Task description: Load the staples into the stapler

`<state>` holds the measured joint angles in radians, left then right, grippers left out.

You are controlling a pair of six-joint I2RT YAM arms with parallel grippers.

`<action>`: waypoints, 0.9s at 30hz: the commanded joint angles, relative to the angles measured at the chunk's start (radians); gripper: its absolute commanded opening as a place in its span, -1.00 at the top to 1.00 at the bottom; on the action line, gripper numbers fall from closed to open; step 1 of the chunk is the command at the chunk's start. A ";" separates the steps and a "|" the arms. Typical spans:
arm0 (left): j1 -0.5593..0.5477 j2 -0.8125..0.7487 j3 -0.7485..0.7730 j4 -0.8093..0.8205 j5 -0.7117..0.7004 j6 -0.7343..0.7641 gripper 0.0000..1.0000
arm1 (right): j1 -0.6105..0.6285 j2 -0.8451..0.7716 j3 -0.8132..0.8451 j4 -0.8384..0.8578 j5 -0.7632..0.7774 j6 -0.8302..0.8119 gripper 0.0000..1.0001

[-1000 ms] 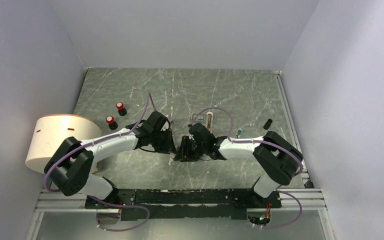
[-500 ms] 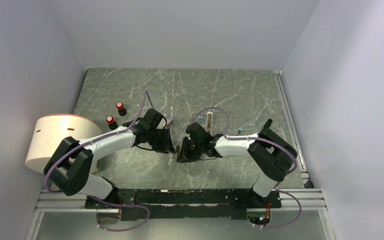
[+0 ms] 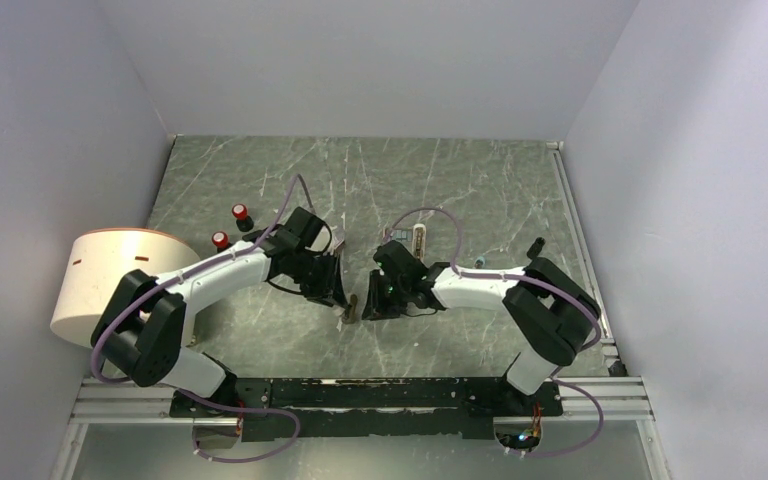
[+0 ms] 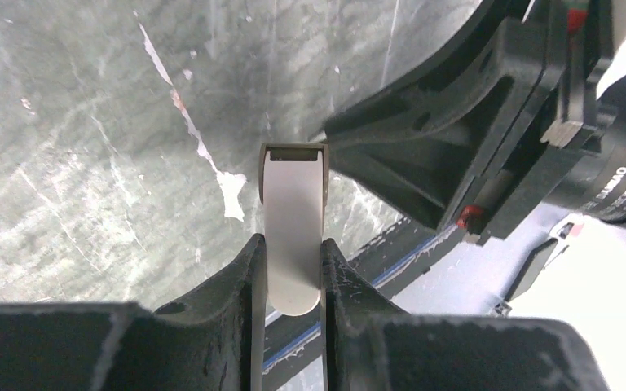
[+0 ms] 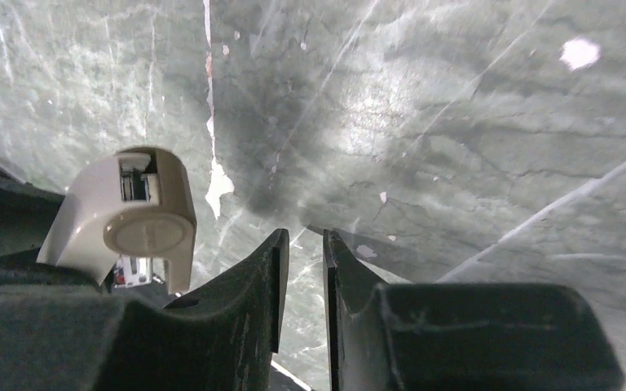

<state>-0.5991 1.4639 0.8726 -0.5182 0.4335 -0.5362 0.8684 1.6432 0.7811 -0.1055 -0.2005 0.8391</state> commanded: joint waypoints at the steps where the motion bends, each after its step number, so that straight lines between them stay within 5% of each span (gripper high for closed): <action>1: 0.005 0.007 0.041 -0.071 0.070 0.036 0.87 | -0.008 -0.044 0.032 -0.039 0.024 -0.121 0.46; 11: 0.007 0.000 0.015 0.024 0.091 -0.093 0.87 | -0.007 -0.169 -0.104 0.195 -0.208 -0.163 0.05; 16: 0.009 0.001 0.019 0.029 0.102 -0.111 0.87 | -0.004 -0.146 -0.103 0.199 -0.205 -0.141 0.00; 27: 0.009 -0.005 0.003 0.006 0.213 -0.081 0.89 | -0.006 -0.075 -0.018 0.050 -0.018 -0.191 0.46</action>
<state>-0.5911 1.4700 0.8749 -0.5098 0.5240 -0.6247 0.8661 1.5570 0.7151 -0.0010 -0.3309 0.6937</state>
